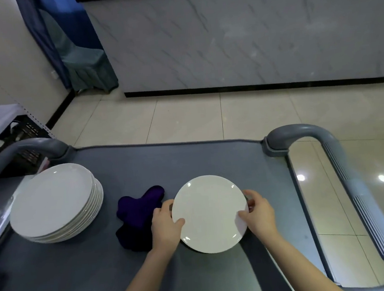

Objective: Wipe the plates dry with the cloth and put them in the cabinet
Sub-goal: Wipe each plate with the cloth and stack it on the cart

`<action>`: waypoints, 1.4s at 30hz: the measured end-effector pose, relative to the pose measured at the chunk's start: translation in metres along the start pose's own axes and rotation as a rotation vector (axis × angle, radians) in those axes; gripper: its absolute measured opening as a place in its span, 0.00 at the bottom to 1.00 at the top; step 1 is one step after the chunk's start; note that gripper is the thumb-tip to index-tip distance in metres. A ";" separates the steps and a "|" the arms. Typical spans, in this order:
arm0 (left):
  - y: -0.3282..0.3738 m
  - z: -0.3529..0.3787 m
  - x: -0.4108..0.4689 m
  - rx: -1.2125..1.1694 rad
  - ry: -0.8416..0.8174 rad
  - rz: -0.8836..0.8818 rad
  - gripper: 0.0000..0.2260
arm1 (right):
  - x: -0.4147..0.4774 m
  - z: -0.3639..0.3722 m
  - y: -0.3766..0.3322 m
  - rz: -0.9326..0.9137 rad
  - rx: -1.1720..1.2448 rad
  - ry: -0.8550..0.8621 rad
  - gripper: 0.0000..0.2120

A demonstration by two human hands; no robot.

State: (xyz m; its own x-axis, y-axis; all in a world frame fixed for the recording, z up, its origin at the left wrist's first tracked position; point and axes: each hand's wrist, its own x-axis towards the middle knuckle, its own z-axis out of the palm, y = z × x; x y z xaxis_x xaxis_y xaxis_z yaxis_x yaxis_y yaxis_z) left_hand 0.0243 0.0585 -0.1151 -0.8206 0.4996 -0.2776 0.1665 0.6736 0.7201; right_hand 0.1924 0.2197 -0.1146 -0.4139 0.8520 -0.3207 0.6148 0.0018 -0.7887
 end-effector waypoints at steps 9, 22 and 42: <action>0.000 -0.020 0.000 -0.096 0.081 0.046 0.21 | 0.002 -0.007 -0.010 0.068 0.471 -0.068 0.21; -0.010 -0.108 0.028 -0.227 0.154 0.139 0.09 | -0.007 0.019 -0.065 -0.030 0.742 -0.357 0.22; -0.047 -0.094 0.145 0.262 -0.380 0.167 0.32 | 0.005 0.038 -0.054 0.125 0.726 -0.259 0.23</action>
State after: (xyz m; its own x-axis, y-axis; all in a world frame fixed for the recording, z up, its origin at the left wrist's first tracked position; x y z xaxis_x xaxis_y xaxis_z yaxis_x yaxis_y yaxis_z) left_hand -0.1542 0.0481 -0.1298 -0.5219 0.7428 -0.4194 0.4503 0.6575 0.6041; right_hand 0.1314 0.2039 -0.0936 -0.5691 0.6734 -0.4718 0.1106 -0.5059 -0.8555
